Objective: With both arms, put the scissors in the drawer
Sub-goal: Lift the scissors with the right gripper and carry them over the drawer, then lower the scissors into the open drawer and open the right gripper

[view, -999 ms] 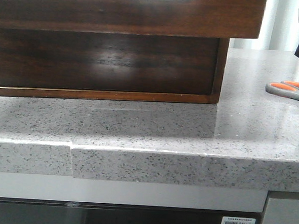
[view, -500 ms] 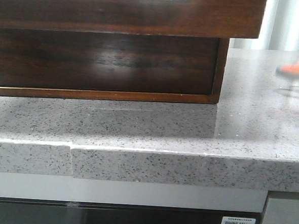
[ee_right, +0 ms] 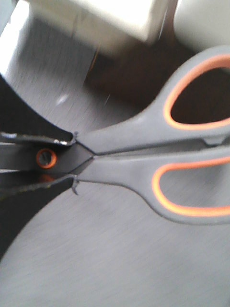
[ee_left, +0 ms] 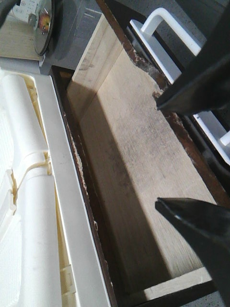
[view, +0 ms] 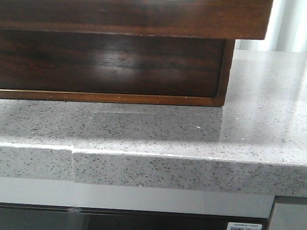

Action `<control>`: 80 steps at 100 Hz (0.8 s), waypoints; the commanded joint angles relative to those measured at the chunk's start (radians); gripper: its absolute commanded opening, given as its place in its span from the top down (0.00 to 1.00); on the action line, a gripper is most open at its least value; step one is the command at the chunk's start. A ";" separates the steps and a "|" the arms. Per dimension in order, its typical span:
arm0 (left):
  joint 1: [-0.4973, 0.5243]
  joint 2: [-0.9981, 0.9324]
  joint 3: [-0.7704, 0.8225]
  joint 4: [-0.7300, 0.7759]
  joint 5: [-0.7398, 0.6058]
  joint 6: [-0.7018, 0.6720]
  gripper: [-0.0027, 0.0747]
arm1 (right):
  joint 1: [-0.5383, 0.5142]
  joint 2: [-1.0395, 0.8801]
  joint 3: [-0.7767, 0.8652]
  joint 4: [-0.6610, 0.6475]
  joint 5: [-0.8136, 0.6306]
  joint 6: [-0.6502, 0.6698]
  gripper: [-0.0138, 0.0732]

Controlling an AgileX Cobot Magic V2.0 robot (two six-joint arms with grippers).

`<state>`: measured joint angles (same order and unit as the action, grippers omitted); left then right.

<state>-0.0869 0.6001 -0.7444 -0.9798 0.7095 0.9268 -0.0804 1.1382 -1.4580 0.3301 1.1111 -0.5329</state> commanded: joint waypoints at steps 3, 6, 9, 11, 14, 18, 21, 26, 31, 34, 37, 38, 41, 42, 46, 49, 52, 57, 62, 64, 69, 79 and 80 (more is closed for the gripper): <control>-0.007 0.009 -0.035 -0.045 -0.047 -0.001 0.50 | 0.047 -0.024 -0.047 0.211 -0.073 -0.222 0.90; -0.007 0.009 -0.035 -0.043 -0.047 -0.001 0.50 | 0.071 -0.022 -0.047 0.246 -0.081 -0.271 0.90; -0.007 0.009 -0.035 -0.043 -0.047 -0.001 0.50 | 0.087 -0.020 -0.047 0.274 -0.085 -0.317 0.90; -0.007 0.009 -0.035 -0.043 -0.047 -0.001 0.50 | 0.109 -0.018 -0.047 0.292 -0.092 -0.349 0.90; -0.007 0.009 -0.035 -0.043 -0.047 -0.001 0.50 | 0.133 -0.015 -0.047 0.315 -0.103 -0.394 0.90; -0.007 0.009 -0.035 -0.042 -0.047 -0.001 0.50 | 0.173 -0.012 -0.047 0.328 -0.115 -0.464 0.90; -0.007 0.009 -0.035 -0.042 -0.047 -0.001 0.50 | 0.201 -0.007 -0.047 0.335 -0.134 -0.501 0.90; -0.007 0.009 -0.035 -0.042 -0.047 -0.001 0.50 | 0.255 0.001 -0.047 0.336 -0.169 -0.550 0.90; -0.007 0.009 -0.035 -0.042 -0.047 -0.001 0.50 | 0.309 0.014 -0.047 0.336 -0.202 -0.598 0.90; -0.007 0.009 -0.035 -0.042 -0.047 -0.001 0.50 | 0.346 0.025 -0.047 0.336 -0.222 -0.612 0.90; -0.007 0.009 -0.035 -0.042 -0.047 -0.001 0.50 | 0.374 0.037 -0.047 0.336 -0.239 -0.632 0.90; -0.007 0.009 -0.035 -0.042 -0.047 -0.001 0.50 | 0.381 0.042 -0.047 0.336 -0.246 -0.647 0.90; -0.007 0.009 -0.035 -0.042 -0.047 -0.001 0.50 | 0.407 0.053 -0.047 0.336 -0.260 -0.671 0.90; -0.007 0.009 -0.035 -0.042 -0.047 -0.001 0.50 | 0.413 0.060 -0.047 0.333 -0.268 -0.676 0.90; -0.007 0.009 -0.035 -0.042 -0.047 -0.001 0.50 | 0.452 0.083 -0.047 0.332 -0.285 -0.703 0.90; -0.007 0.009 -0.035 -0.042 -0.047 -0.001 0.50 | 0.470 0.099 -0.047 0.329 -0.299 -0.719 0.90; -0.007 0.009 -0.035 -0.042 -0.047 -0.001 0.50 | 0.486 0.115 -0.047 0.329 -0.309 -0.737 0.90; -0.007 0.009 -0.035 -0.042 -0.047 -0.001 0.50 | 0.510 0.150 -0.047 0.315 -0.324 -0.745 0.90; -0.007 0.009 -0.035 -0.042 -0.047 -0.001 0.50 | 0.525 0.180 -0.047 0.294 -0.337 -0.745 0.90; -0.007 0.009 -0.035 -0.042 -0.047 -0.001 0.50 | 0.532 0.193 -0.047 0.285 -0.339 -0.745 0.90; -0.007 0.009 -0.035 -0.042 -0.047 -0.001 0.50 | 0.537 0.216 -0.047 0.269 -0.341 -0.745 0.90; -0.007 0.009 -0.035 -0.042 -0.047 -0.001 0.50 | 0.544 0.265 -0.047 0.259 -0.341 -0.745 0.90; -0.007 0.009 -0.035 -0.042 -0.047 -0.001 0.50 | 0.544 0.267 -0.047 0.259 -0.341 -0.747 0.90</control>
<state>-0.0869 0.6001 -0.7444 -0.9752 0.7095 0.9268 0.4596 1.4030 -1.4733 0.5720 0.8385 -1.2634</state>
